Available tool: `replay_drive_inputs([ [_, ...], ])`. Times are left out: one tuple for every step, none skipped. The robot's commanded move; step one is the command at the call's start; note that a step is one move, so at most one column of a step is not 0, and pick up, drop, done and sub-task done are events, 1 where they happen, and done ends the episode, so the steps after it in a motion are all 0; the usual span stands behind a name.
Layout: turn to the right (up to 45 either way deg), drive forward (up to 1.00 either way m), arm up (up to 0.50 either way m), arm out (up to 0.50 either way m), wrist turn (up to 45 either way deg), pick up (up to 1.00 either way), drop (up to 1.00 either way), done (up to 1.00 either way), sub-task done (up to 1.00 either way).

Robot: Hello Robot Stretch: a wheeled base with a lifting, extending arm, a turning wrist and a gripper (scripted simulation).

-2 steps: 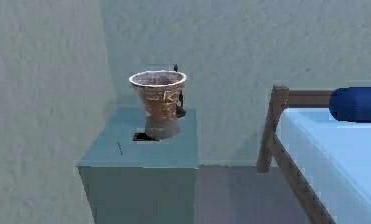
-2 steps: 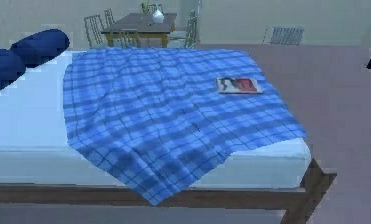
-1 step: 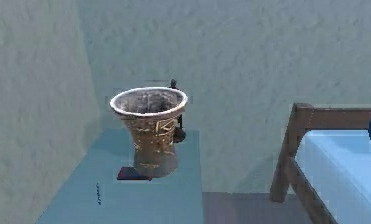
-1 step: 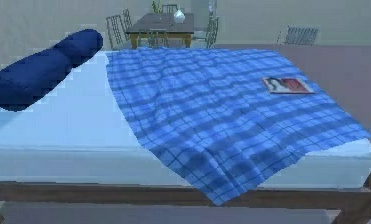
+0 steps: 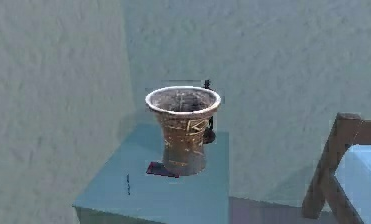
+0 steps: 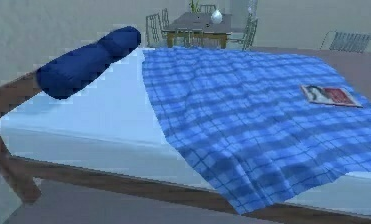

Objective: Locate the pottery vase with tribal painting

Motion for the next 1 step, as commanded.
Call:
replay_drive_inputs([
  [0.0,0.0,0.0,0.0,0.0,0.0,0.0,1.0,0.0],
])
